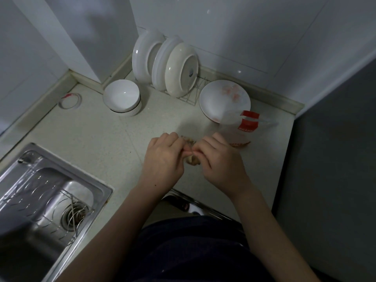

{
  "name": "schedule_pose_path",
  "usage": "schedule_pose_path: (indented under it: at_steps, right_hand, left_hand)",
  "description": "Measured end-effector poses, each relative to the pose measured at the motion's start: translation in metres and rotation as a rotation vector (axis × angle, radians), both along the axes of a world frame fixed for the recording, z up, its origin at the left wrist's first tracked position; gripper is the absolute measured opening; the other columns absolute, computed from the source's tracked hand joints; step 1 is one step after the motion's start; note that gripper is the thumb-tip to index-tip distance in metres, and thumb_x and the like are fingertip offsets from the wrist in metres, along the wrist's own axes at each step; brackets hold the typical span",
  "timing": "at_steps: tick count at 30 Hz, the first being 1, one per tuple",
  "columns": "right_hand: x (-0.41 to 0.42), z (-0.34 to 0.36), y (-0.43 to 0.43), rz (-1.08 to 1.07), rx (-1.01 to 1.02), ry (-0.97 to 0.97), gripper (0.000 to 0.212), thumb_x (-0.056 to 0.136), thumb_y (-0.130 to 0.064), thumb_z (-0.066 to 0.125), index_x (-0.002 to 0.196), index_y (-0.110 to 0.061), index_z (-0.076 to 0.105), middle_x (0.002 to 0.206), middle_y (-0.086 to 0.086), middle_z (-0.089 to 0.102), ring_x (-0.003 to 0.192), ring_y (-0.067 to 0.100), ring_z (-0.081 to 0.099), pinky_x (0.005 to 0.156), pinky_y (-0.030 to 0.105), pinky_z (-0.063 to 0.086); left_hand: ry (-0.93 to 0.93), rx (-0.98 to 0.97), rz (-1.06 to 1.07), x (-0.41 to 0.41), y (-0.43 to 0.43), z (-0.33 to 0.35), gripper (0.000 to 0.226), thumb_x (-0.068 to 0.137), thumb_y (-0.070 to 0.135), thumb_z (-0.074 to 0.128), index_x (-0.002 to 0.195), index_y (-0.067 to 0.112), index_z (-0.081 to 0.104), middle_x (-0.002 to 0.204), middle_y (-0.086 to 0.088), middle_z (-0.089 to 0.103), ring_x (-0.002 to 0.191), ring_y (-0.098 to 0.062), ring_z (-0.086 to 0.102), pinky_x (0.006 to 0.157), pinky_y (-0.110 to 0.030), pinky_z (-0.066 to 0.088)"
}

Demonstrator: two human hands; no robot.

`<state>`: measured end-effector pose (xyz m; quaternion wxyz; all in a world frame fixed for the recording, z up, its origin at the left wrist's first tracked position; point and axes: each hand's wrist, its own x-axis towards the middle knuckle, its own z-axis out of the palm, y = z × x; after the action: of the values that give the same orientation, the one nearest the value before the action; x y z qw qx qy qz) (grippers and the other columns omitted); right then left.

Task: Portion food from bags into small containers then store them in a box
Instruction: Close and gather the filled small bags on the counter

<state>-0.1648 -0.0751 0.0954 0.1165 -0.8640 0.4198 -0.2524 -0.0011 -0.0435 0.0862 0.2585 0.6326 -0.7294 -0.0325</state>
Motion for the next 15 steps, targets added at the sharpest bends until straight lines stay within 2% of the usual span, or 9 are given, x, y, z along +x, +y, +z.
schedule_pose_path:
  at_steps: [4, 6, 11, 15]
  right_hand:
    - [-0.001, -0.009, 0.0, 0.012, 0.024, -0.026, 0.015, 0.088, -0.007, 0.055, 0.075, -0.009, 0.061, 0.073, 0.0, 0.057, 0.074, 0.018, 0.046, 0.055, 0.037, 0.041]
    - [-0.002, -0.016, 0.0, -0.004, 0.018, -0.012, 0.015, 0.086, -0.008, 0.054, 0.073, -0.01, 0.059, 0.071, -0.001, 0.057, 0.073, 0.017, 0.044, 0.055, 0.037, 0.041]
    - [-0.008, -0.04, -0.003, -0.04, 0.063, 0.059, 0.012, 0.087, -0.021, 0.061, 0.076, -0.016, 0.065, 0.073, -0.005, 0.061, 0.076, 0.016, 0.05, 0.056, 0.03, 0.042]
    - [-0.011, -0.058, -0.003, -0.065, 0.16, 0.147, 0.008, 0.082, -0.02, 0.068, 0.076, -0.02, 0.064, 0.076, -0.006, 0.061, 0.075, 0.016, 0.053, 0.055, 0.029, 0.038]
  left_hand:
    - [0.049, 0.041, -0.008, -0.002, 0.0, -0.009, 0.024, 0.088, 0.033, 0.055, 0.075, 0.015, 0.064, 0.072, 0.001, 0.055, 0.067, -0.02, 0.051, 0.066, -0.03, 0.034]
    - [0.058, 0.077, -0.011, -0.005, 0.0, -0.015, 0.022, 0.087, 0.032, 0.058, 0.074, 0.014, 0.063, 0.071, 0.001, 0.055, 0.066, -0.02, 0.052, 0.065, -0.033, 0.039]
    - [0.062, 0.133, -0.054, -0.004, -0.002, -0.036, 0.005, 0.084, 0.014, 0.07, 0.08, 0.012, 0.073, 0.069, -0.005, 0.056, 0.062, -0.026, 0.054, 0.061, -0.041, 0.049]
    - [-0.007, 0.185, -0.058, -0.004, -0.001, -0.049, 0.007, 0.08, 0.013, 0.073, 0.076, 0.019, 0.073, 0.072, -0.002, 0.06, 0.062, -0.025, 0.057, 0.058, -0.031, 0.04]
